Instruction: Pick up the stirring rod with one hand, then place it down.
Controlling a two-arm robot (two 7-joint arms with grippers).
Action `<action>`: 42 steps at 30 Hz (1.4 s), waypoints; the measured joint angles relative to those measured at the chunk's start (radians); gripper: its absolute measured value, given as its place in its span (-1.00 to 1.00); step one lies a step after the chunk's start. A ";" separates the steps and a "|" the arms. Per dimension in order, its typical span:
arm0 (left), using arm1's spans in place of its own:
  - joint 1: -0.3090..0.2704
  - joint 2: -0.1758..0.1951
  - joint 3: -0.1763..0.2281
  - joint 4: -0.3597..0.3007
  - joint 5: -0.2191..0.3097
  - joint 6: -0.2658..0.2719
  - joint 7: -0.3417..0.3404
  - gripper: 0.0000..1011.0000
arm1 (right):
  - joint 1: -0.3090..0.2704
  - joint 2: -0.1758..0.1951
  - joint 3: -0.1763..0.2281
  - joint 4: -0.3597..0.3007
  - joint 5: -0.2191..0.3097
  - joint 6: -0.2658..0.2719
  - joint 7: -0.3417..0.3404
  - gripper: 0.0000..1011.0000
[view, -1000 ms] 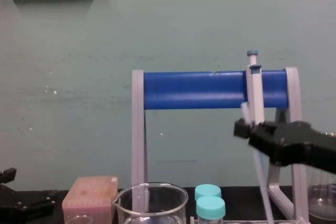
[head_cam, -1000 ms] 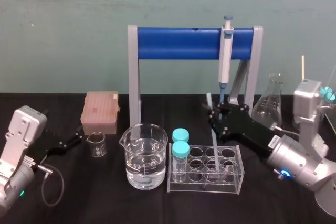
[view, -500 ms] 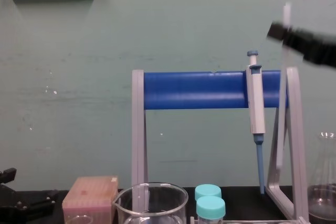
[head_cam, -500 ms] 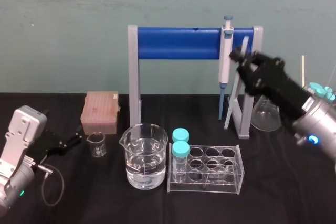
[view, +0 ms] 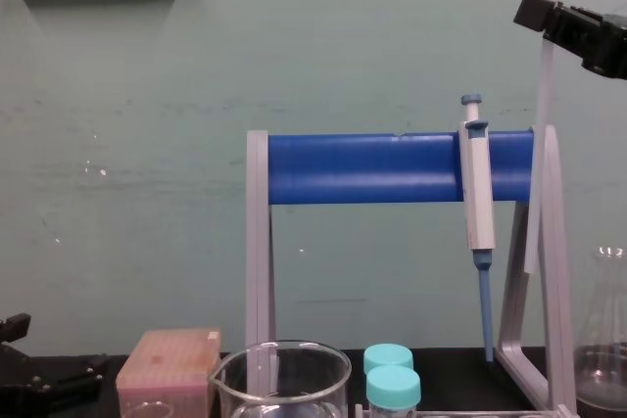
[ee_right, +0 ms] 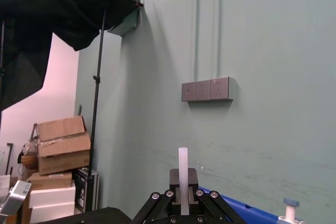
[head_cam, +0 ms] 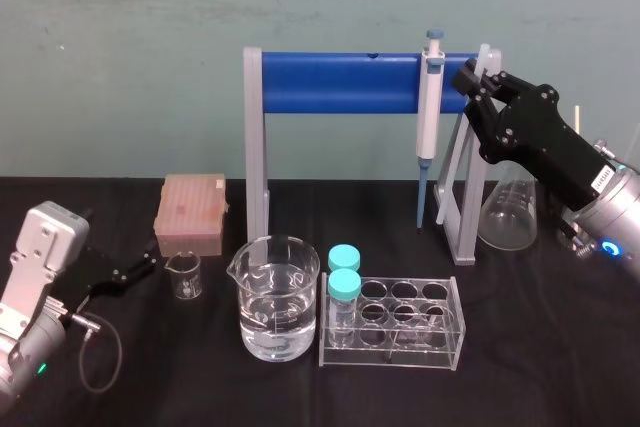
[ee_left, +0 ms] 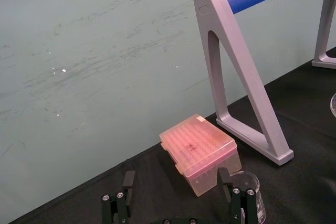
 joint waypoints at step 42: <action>0.000 0.000 0.000 0.000 0.000 0.000 0.000 0.98 | 0.004 0.001 -0.023 0.011 -0.005 0.004 0.005 -0.86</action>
